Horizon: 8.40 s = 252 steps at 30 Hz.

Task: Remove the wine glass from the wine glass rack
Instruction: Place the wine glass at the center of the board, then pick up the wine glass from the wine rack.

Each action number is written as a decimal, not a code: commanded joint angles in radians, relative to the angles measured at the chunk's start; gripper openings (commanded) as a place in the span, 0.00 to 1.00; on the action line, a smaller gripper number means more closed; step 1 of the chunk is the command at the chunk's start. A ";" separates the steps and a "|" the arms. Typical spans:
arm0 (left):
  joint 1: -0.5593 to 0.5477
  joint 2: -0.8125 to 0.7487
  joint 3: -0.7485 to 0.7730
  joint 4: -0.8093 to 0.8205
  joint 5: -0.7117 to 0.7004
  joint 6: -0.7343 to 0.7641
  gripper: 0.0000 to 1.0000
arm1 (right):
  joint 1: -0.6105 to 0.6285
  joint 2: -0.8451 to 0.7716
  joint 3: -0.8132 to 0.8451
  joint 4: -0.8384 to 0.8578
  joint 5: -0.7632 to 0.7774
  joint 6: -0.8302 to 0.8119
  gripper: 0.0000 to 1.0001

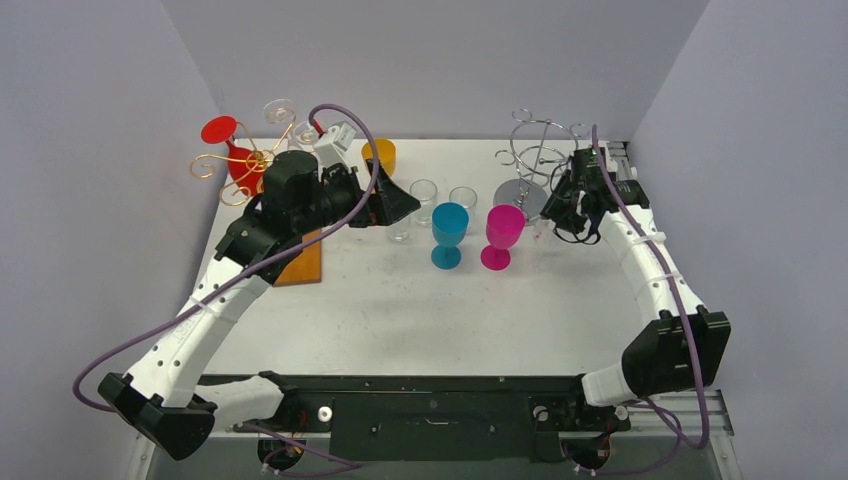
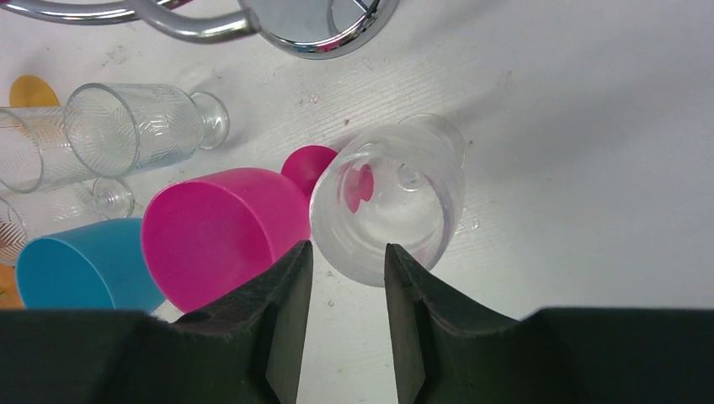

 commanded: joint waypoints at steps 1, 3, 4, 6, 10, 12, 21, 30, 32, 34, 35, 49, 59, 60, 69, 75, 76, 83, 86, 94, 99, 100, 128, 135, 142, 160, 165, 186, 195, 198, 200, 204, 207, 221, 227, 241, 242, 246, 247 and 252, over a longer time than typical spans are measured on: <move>-0.001 0.007 0.050 0.009 -0.007 0.011 0.96 | 0.001 -0.079 0.040 -0.001 0.050 -0.014 0.34; 0.000 0.009 0.055 0.007 -0.013 0.010 0.96 | 0.002 -0.097 0.033 -0.001 0.049 -0.015 0.34; 0.001 0.009 0.059 0.007 -0.014 0.008 0.96 | 0.003 -0.109 0.031 -0.001 0.048 -0.016 0.34; 0.002 0.010 0.062 0.007 -0.019 0.003 0.96 | 0.004 -0.127 0.021 -0.001 0.045 -0.018 0.35; 0.003 0.016 0.075 0.001 -0.029 -0.004 0.96 | 0.005 -0.164 -0.002 0.003 0.038 -0.024 0.35; 0.003 0.018 0.085 -0.005 -0.038 -0.008 0.96 | 0.005 -0.186 -0.014 0.009 0.031 -0.025 0.35; 0.019 0.028 0.231 -0.121 -0.206 0.001 0.96 | 0.073 -0.280 -0.019 0.049 -0.008 -0.026 0.39; 0.338 0.054 0.452 -0.350 -0.337 0.033 0.96 | 0.199 -0.288 0.021 0.163 -0.067 -0.033 0.45; 0.421 0.076 0.502 -0.382 -0.321 0.029 0.96 | 0.201 -0.279 0.027 0.183 -0.097 -0.036 0.46; 0.495 0.102 0.559 -0.408 -0.313 0.024 0.96 | 0.202 -0.261 0.033 0.198 -0.127 -0.039 0.46; 0.530 0.114 0.567 -0.412 -0.324 0.025 0.96 | 0.202 -0.257 0.037 0.205 -0.148 -0.043 0.46; 0.906 0.278 0.568 -0.301 -0.220 -0.014 0.77 | 0.201 -0.236 0.014 0.242 -0.250 -0.058 0.45; 1.010 0.408 0.581 -0.262 -0.078 0.007 0.55 | 0.200 -0.229 0.006 0.247 -0.266 -0.059 0.45; 1.014 0.421 0.579 -0.258 -0.065 0.008 0.54 | 0.200 -0.228 0.005 0.247 -0.266 -0.059 0.45; 1.027 0.480 0.521 -0.153 0.044 -0.025 0.50 | 0.199 -0.223 -0.004 0.250 -0.265 -0.063 0.45; 1.028 0.516 0.491 -0.081 0.090 -0.076 0.45 | 0.196 -0.219 -0.008 0.249 -0.261 -0.065 0.45; 1.028 0.520 0.484 -0.067 0.093 -0.086 0.45 | 0.195 -0.218 -0.008 0.249 -0.261 -0.066 0.45; 1.029 0.537 0.471 -0.032 0.117 -0.116 0.41 | 0.194 -0.210 -0.011 0.249 -0.260 -0.068 0.45; 1.028 0.537 0.474 -0.020 0.123 -0.129 0.36 | 0.193 -0.212 -0.012 0.248 -0.258 -0.066 0.45; 1.028 0.528 0.468 -0.002 0.143 -0.146 0.21 | 0.193 -0.217 -0.015 0.248 -0.249 -0.065 0.44; 1.028 0.522 0.461 0.007 0.157 -0.157 0.13 | 0.191 -0.222 -0.019 0.245 -0.241 -0.062 0.43; 1.028 0.519 0.461 0.007 0.160 -0.157 0.13 | 0.191 -0.221 -0.020 0.245 -0.240 -0.063 0.43; 1.056 0.426 0.184 0.463 0.304 -0.590 0.00 | 0.191 -0.225 -0.042 0.247 -0.231 -0.059 0.42; 1.057 0.433 0.176 0.487 0.340 -0.619 0.00 | 0.191 -0.225 -0.047 0.249 -0.231 -0.059 0.42; 1.056 0.426 0.177 0.465 0.385 -0.600 0.00 | 0.191 -0.225 -0.047 0.249 -0.231 -0.058 0.42; 1.115 0.354 0.107 0.461 0.458 -0.586 0.00 | 0.192 -0.227 -0.056 0.248 -0.226 -0.054 0.42; 1.122 0.338 0.070 0.485 0.474 -0.594 0.00 | 0.193 -0.226 -0.058 0.247 -0.225 -0.054 0.42; 1.177 0.225 -0.083 0.588 0.462 -0.610 0.00 | 0.197 -0.205 -0.073 0.244 -0.225 -0.059 0.41; 1.195 0.173 -0.137 0.626 0.429 -0.616 0.00 | 0.203 -0.199 -0.082 0.248 -0.225 -0.056 0.41; 1.195 0.165 -0.148 0.636 0.415 -0.625 0.00 | 0.205 -0.199 -0.084 0.249 -0.223 -0.055 0.41; 1.200 0.154 -0.155 0.636 0.405 -0.629 0.00 | 0.205 -0.197 -0.084 0.249 -0.223 -0.054 0.41; 1.208 0.133 -0.171 0.629 0.382 -0.632 0.00 | 0.207 -0.194 -0.082 0.248 -0.222 -0.054 0.41; 1.213 0.117 -0.182 0.621 0.365 -0.630 0.00 | 0.210 -0.190 -0.080 0.248 -0.222 -0.053 0.41; 1.221 0.044 -0.156 0.488 0.272 -0.541 0.00 | 0.219 -0.191 -0.081 0.246 -0.220 -0.055 0.41; 1.221 0.023 -0.130 0.423 0.240 -0.491 0.00 | 0.222 -0.193 -0.079 0.244 -0.220 -0.054 0.41; 1.219 0.008 0.003 0.286 0.158 -0.360 0.00 | 0.223 -0.199 -0.071 0.238 -0.220 -0.056 0.42; 1.219 0.009 0.030 0.257 0.152 -0.350 0.00 | 0.223 -0.199 -0.070 0.238 -0.220 -0.056 0.42; 1.214 0.017 0.105 0.187 0.110 -0.293 0.00 | 0.225 -0.199 -0.068 0.239 -0.223 -0.054 0.42; 1.211 0.019 0.127 0.180 0.099 -0.277 0.00 | 0.226 -0.199 -0.067 0.238 -0.223 -0.054 0.42; 1.174 0.052 0.225 0.137 0.078 -0.210 0.00 | 0.229 -0.200 -0.057 0.238 -0.222 -0.052 0.43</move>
